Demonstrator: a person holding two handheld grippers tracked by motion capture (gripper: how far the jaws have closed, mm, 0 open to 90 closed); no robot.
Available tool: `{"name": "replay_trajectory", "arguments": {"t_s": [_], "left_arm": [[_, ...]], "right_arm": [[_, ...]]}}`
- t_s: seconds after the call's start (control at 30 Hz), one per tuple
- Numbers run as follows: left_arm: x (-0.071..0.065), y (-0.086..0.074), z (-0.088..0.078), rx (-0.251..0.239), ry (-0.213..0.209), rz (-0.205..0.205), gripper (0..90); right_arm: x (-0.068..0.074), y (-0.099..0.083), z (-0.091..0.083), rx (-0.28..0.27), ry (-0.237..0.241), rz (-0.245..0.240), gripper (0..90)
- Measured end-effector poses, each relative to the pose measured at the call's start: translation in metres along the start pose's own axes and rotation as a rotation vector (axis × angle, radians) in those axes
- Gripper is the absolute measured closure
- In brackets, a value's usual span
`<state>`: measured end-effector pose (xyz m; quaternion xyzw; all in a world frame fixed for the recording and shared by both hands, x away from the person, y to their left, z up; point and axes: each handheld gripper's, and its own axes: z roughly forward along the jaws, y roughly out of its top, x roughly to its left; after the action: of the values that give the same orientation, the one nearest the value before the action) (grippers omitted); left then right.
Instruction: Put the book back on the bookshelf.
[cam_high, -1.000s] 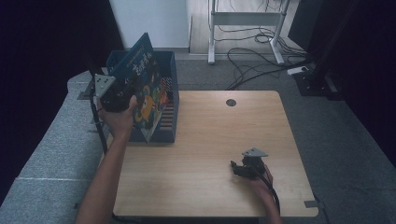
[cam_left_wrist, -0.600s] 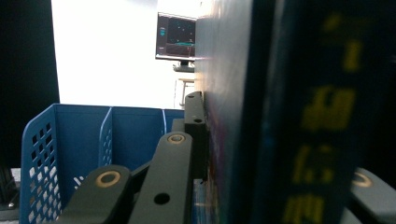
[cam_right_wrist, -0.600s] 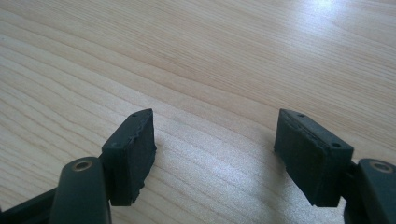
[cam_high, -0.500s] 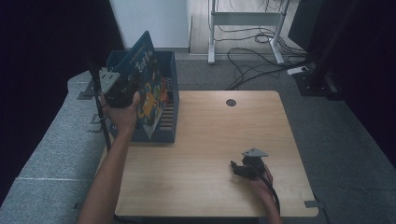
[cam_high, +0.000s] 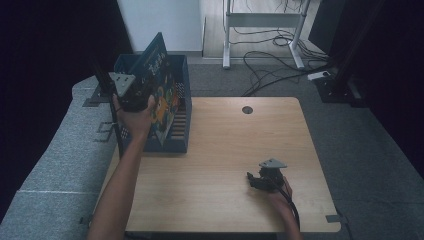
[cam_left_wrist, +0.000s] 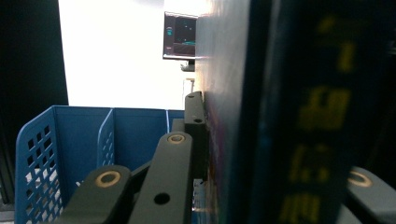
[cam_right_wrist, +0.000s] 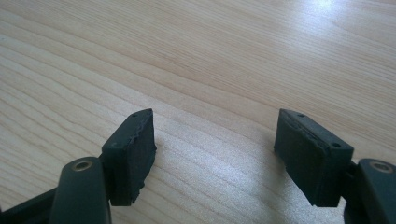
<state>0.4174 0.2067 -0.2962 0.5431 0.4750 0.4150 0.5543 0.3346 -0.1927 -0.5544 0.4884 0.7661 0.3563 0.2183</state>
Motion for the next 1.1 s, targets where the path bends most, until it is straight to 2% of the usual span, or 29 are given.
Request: {"name": "replay_trajectory", "arguments": {"t_s": [0.53, 0.77, 1.1], "left_arm": [[-0.008, -0.012, 0.023, 0.02, 0.031, 0.004, 82.2], [-0.01, -0.016, 0.032, 0.004, 0.045, -0.02, 82.2], [-0.021, -0.02, 0.042, -0.005, 0.058, 0.036, 82.1]], "right_arm": [[0.0, 0.0, 0.0, -0.001, -0.005, 0.003, 28.3], [0.0, 0.0, 0.0, 0.001, -0.003, 0.002, 28.3], [0.0, 0.0, 0.0, -0.001, -0.004, 0.001, 28.2]]}}
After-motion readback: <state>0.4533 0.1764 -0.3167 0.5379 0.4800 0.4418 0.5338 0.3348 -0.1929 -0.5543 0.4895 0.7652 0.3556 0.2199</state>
